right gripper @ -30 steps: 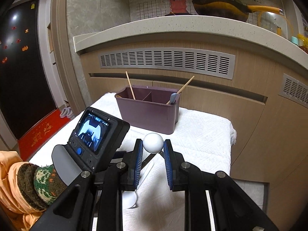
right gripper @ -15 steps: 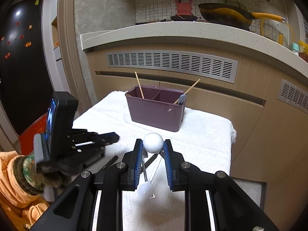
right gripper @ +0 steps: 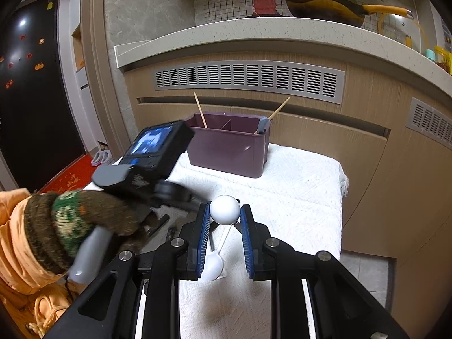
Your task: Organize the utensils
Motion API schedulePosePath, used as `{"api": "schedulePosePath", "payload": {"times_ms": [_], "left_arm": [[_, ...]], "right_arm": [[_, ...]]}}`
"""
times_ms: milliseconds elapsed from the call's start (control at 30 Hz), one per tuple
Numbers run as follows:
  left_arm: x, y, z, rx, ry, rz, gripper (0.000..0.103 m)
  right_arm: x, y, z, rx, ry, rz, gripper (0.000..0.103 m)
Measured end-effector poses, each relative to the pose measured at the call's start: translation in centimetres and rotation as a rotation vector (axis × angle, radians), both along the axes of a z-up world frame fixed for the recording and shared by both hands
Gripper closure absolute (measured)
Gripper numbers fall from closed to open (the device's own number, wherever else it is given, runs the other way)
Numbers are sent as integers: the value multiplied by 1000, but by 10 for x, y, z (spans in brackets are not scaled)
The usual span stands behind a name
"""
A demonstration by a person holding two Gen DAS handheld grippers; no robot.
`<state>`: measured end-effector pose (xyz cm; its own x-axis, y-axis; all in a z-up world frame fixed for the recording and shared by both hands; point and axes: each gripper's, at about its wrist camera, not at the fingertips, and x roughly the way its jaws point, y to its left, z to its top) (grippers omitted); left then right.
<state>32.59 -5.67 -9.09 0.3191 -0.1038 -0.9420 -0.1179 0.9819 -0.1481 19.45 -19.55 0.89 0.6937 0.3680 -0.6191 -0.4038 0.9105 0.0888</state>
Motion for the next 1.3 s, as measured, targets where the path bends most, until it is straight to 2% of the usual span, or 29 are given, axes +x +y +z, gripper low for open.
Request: {"api": "schedulePosePath", "payload": {"times_ms": [133, 267, 367, 433, 500, 767, 867, 1100, 1133, 1167, 1200, 1300], "left_arm": [[1, -18, -5, 56, -8, -4, 39], [1, -30, -7, 73, -48, -8, 38], [-1, -35, -7, 66, -72, -29, 45], [-5, -35, -6, 51, -91, -47, 57], [-10, -35, -4, 44, -108, -64, 62], [-35, -16, -1, 58, -187, -145, 69], [-52, -8, 4, 41, -239, -180, 70], [-104, 17, 40, 52, -446, -242, 70], [-109, 20, 46, 55, -478, -247, 77], [-112, 21, 51, 60, -504, -250, 93], [-115, 24, 57, 67, -522, -250, 100], [-123, 33, 78, 54, -590, -238, 100]], "right_arm": [[0, -8, -3, 8, -9, -16, 83], [-8, -15, -4, 14, -22, -23, 83], [-12, -18, -4, 24, -21, -19, 83], [-12, -20, -3, 40, -17, -15, 83], [-11, -21, -2, 54, -15, -12, 83], [-16, -15, 7, 49, -32, -2, 83], [-21, -12, 11, 36, -43, -2, 83], [-30, -5, 22, 18, -70, 1, 83], [-30, -3, 23, 20, -70, 5, 83], [-30, -2, 25, 22, -71, 9, 83], [-30, 0, 27, 23, -73, 12, 83], [-29, 5, 35, 26, -84, 22, 83]]}}
